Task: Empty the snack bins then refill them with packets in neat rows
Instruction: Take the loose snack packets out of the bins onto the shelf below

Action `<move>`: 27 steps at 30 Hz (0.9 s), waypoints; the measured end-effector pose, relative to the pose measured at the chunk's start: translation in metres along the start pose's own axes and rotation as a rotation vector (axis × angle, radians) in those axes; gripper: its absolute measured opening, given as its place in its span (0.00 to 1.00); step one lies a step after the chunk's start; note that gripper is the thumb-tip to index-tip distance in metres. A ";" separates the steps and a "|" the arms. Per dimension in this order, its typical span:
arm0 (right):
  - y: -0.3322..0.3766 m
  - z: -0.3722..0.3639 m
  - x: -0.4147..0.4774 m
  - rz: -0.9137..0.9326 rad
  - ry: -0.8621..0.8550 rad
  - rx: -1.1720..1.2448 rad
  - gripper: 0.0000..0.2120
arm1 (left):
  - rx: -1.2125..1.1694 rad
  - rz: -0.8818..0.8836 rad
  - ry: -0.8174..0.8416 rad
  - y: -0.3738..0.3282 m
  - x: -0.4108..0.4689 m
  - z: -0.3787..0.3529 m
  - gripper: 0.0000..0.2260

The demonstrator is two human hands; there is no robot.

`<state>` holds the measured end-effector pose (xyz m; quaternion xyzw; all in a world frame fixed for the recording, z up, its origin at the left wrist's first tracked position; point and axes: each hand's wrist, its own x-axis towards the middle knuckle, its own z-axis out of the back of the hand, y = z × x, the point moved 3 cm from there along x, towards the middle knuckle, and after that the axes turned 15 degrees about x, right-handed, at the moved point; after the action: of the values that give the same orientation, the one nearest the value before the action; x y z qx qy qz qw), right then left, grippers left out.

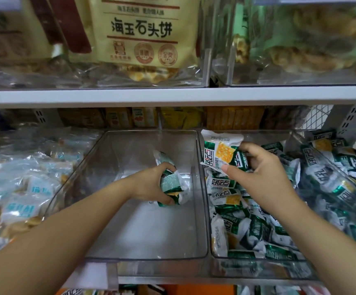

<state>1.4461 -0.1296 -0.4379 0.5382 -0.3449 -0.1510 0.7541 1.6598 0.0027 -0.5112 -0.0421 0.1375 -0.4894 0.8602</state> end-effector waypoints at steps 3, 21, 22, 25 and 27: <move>0.005 0.000 -0.006 -0.022 -0.020 -0.035 0.20 | 0.089 -0.029 0.014 -0.007 -0.008 -0.001 0.39; 0.036 0.031 -0.062 -0.037 -0.030 -0.163 0.22 | 0.227 -0.105 -0.153 -0.047 -0.057 0.006 0.28; 0.038 0.032 -0.065 -0.035 -0.028 -0.164 0.22 | 0.235 -0.098 -0.162 -0.048 -0.059 0.006 0.27; 0.044 0.035 -0.074 -0.026 -0.023 -0.169 0.21 | 0.247 -0.070 -0.198 -0.051 -0.063 0.005 0.25; 0.047 0.037 -0.077 -0.026 -0.021 -0.165 0.21 | 0.253 -0.056 -0.217 -0.052 -0.065 0.004 0.24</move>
<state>1.3586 -0.0920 -0.4157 0.4771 -0.3321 -0.1946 0.7901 1.5863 0.0308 -0.4839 0.0104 -0.0201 -0.5190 0.8544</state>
